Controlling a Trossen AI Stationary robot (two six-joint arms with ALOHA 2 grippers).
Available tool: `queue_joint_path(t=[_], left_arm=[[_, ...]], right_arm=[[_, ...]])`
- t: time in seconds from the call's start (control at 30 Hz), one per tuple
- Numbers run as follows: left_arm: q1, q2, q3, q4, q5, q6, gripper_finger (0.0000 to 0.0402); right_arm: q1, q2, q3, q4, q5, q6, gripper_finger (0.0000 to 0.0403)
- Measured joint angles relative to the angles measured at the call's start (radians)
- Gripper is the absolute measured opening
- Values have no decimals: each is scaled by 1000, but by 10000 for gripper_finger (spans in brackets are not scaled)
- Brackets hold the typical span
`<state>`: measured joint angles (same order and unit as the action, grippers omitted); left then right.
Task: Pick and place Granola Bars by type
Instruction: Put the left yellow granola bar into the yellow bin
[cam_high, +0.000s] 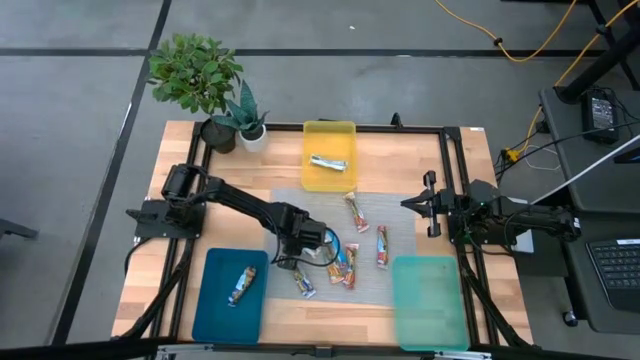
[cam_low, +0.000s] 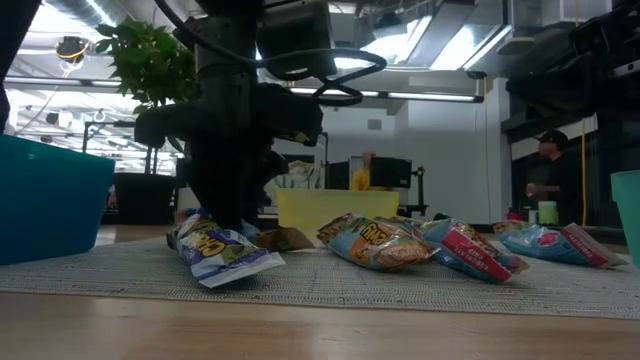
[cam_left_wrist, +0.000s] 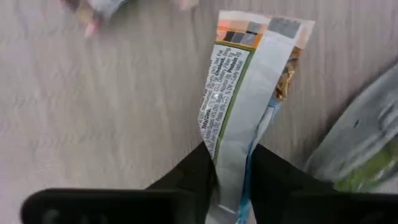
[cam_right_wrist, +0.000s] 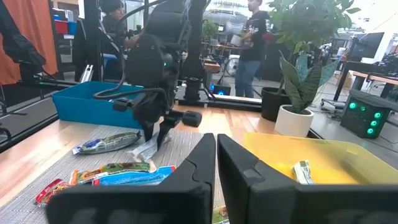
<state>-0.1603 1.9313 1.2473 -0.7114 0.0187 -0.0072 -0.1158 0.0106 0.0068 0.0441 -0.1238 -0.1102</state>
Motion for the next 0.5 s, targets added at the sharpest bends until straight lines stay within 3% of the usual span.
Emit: queue_joint_path(t=[0.3, 0.5], left_arm=[[22, -196, -1, -76, -5, -99, 58], [41, -413, -1, 27, -1, -129, 57]], right_arm=[[0, 0, 0, 0, 0, 0, 22], [0, 0, 0, 0, 0, 0, 22]])
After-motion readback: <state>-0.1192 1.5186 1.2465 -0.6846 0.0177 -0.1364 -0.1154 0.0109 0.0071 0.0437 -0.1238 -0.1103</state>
